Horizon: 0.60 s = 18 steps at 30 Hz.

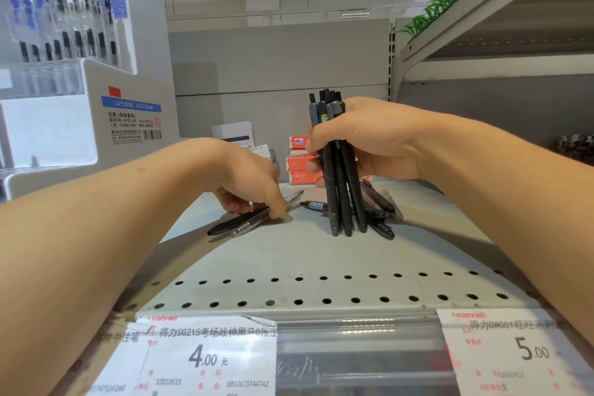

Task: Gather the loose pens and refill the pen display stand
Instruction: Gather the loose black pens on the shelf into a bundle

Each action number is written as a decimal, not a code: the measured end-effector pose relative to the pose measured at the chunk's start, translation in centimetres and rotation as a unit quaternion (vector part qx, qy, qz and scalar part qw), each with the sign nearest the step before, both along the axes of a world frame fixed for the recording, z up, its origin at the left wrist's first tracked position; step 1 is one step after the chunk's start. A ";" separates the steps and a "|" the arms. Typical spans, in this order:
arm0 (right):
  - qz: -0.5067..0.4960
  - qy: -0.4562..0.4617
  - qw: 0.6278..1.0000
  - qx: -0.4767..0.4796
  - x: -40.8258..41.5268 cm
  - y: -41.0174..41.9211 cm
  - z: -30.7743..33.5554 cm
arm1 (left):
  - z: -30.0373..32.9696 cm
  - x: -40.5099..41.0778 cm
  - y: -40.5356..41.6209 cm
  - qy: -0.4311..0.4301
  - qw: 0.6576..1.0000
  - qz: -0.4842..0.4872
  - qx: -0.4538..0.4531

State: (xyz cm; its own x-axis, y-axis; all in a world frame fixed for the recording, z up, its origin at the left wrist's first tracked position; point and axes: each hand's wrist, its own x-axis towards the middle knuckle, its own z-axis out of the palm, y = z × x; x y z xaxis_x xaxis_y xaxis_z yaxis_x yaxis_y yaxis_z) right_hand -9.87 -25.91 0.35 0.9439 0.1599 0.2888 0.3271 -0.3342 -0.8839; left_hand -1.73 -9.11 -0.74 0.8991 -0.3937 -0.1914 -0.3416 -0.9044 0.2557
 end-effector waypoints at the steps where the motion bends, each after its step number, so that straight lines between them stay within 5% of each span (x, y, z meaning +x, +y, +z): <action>1: 0.002 0.003 1.000 0.008 0.0 0.0 0.0 | 0.1 -0.2 -0.1 -0.008 1.000 -0.004 -0.003; 8: -0.002 0.016 0.998 0.052 0.0 -0.1 0.0 | 1.2 -0.8 0.6 -0.097 0.988 -0.042 -0.117; 13: -0.007 0.014 0.996 0.085 0.3 0.1 -0.2 | 2.2 -1.5 1.4 -0.056 0.937 -0.081 -0.334; 18: 0.023 0.012 0.997 0.078 0.3 0.2 -0.3 | 2.2 -3.0 1.3 -0.043 0.923 -0.173 -0.341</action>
State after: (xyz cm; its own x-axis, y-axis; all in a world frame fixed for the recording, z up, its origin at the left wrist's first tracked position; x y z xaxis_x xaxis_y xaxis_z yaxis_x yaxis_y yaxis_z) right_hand -9.58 -25.69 0.03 0.9435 0.1585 0.2908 0.3170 -0.1776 -0.9316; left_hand -4.71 -7.78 1.44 0.6967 -0.6632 0.2735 -0.6256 -0.3751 0.6841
